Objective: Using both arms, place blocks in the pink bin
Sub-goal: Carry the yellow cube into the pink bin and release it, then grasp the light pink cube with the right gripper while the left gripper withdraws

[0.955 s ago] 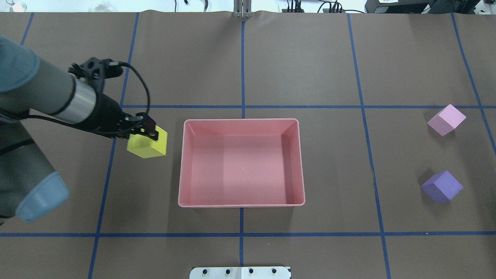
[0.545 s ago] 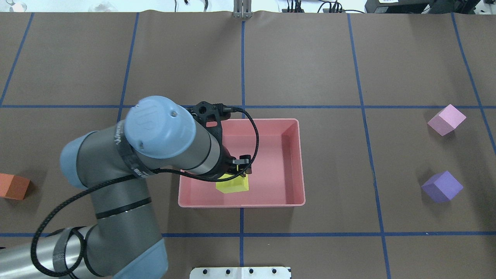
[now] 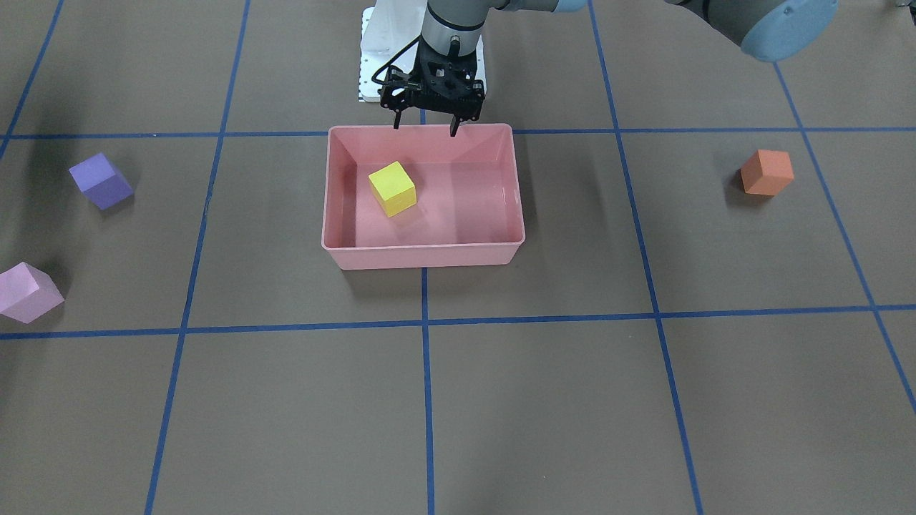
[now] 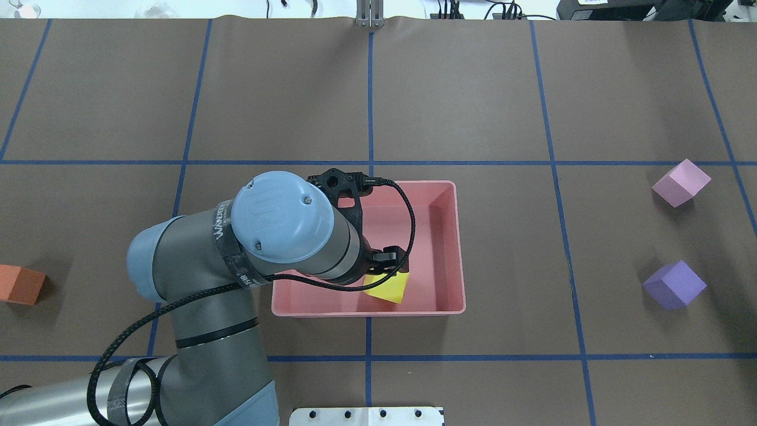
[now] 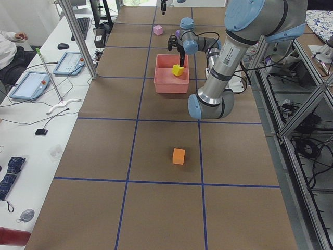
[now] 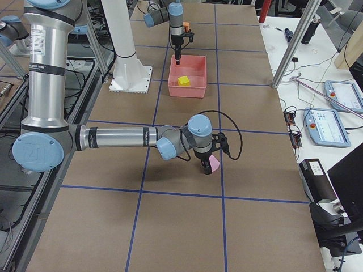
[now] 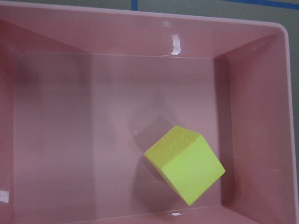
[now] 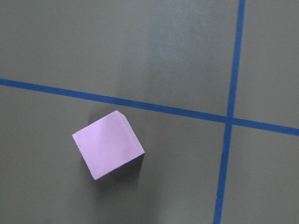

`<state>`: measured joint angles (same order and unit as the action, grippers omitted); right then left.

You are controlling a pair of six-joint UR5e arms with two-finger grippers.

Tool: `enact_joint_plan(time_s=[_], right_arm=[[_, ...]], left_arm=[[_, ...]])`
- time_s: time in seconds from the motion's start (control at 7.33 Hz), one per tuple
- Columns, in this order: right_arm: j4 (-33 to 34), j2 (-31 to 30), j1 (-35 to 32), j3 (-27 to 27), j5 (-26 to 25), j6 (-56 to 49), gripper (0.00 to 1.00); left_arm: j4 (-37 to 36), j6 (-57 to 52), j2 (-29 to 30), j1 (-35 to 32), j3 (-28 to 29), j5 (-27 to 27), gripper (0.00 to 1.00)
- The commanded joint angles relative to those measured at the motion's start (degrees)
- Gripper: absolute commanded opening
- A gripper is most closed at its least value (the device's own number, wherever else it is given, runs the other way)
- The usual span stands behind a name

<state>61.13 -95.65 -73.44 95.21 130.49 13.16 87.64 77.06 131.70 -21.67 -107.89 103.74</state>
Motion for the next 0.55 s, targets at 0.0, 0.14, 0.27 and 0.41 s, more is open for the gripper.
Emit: enact_joint_plan(time_s=[0.0, 0.14, 0.27, 0.41], right_arm=[[-6.63, 4.66, 4.35, -6.15, -1.28, -0.67, 1.0], [-6.81, 6.08, 5.49, -7.74, -1.98, -0.94, 1.0], [-6.73, 7.05, 5.94, -9.15, -1.99, -1.03, 1.0], [-6.64, 7.06, 6.46, -9.43, -2.16, -0.94, 1.0]], left_arm=[[0.25, -0.07, -0.04, 0.22, 0.83, -0.12, 1.0], [0.68, -0.07, -0.04, 0.22, 1.36, -0.12, 1.0], [0.69, -0.07, -0.04, 0.22, 1.71, -0.12, 1.0], [0.69, -0.07, -0.04, 0.22, 1.71, -0.2, 1.0]])
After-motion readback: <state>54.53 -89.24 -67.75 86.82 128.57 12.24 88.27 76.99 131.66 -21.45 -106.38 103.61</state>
